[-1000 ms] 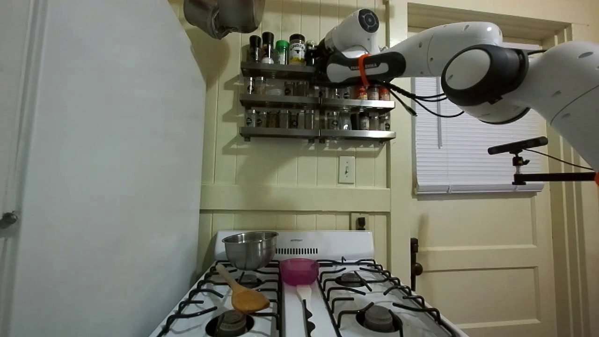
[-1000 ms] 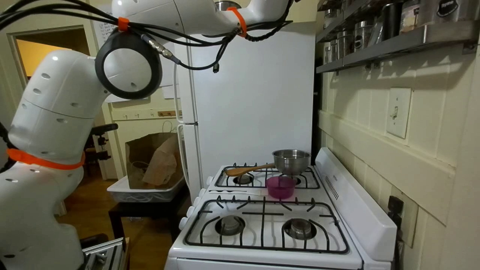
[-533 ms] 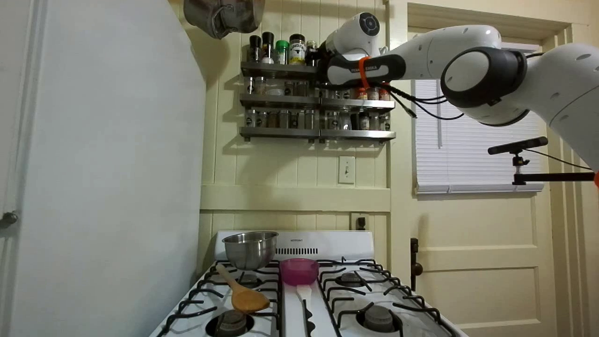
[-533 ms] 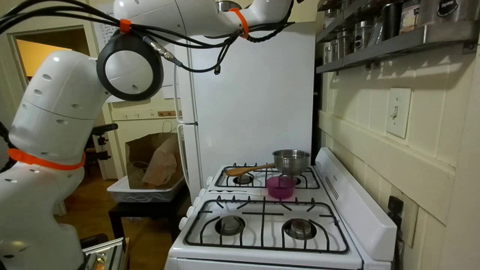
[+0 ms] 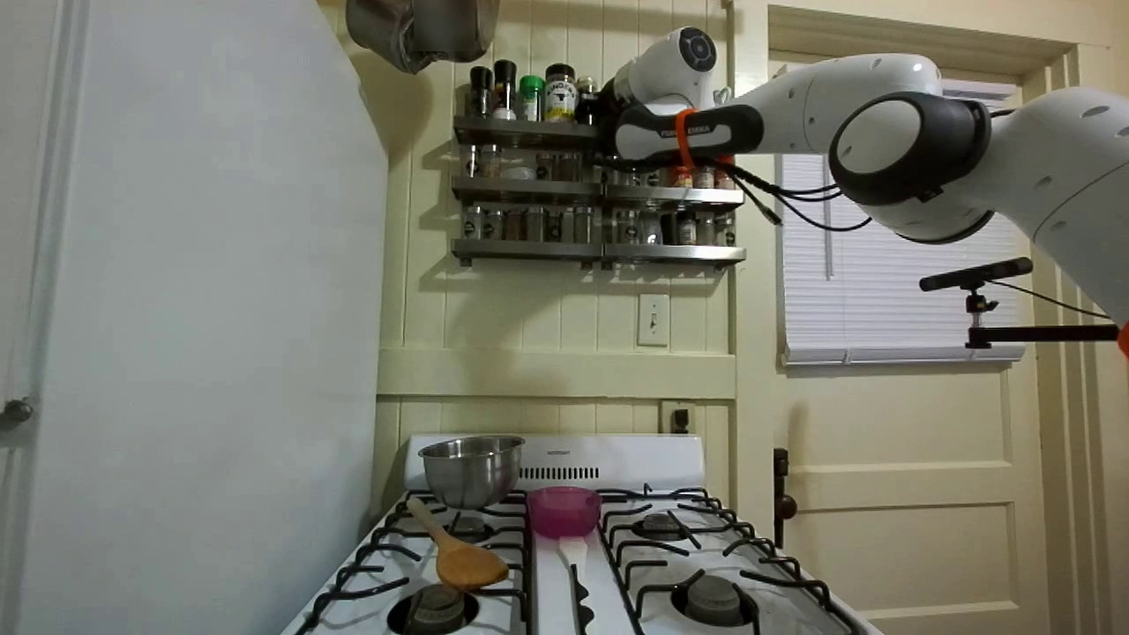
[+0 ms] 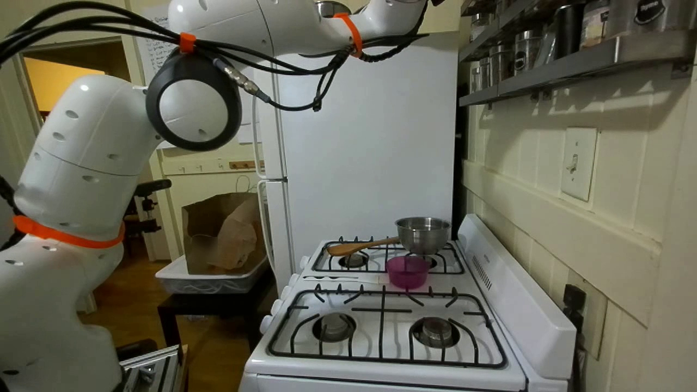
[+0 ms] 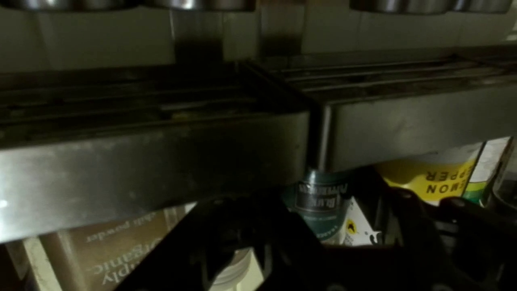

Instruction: Put one glass jar from the topmost shelf in the purple bowl.

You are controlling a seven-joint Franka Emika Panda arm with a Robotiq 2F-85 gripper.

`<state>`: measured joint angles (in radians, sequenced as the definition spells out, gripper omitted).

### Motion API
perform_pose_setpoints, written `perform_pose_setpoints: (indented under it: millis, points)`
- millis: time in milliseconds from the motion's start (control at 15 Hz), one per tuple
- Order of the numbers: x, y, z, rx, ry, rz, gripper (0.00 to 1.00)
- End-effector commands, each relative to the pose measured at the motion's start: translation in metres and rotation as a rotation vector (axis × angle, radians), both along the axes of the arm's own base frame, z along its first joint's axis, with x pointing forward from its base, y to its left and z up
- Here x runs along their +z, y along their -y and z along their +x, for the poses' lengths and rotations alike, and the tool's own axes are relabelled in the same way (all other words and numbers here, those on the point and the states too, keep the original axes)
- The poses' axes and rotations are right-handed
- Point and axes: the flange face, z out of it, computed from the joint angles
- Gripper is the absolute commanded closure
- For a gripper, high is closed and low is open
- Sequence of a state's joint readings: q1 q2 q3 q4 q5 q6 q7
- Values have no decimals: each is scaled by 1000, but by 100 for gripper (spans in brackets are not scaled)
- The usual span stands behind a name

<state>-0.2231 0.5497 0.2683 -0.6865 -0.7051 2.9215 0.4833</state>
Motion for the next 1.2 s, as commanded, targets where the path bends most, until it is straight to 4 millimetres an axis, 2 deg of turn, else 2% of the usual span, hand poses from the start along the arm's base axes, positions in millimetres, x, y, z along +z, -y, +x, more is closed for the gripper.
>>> perform_pose_setpoints:
  millis: [0, 467, 933, 1133]
  points:
    - [-2, 1, 2, 20, 13, -9, 75]
    - [24, -25, -18, 34, 106, -58, 75]
    - [52, -36, -42, -22, 160, -125, 75]
    - [66, -58, -54, 18, 147, -79, 75]
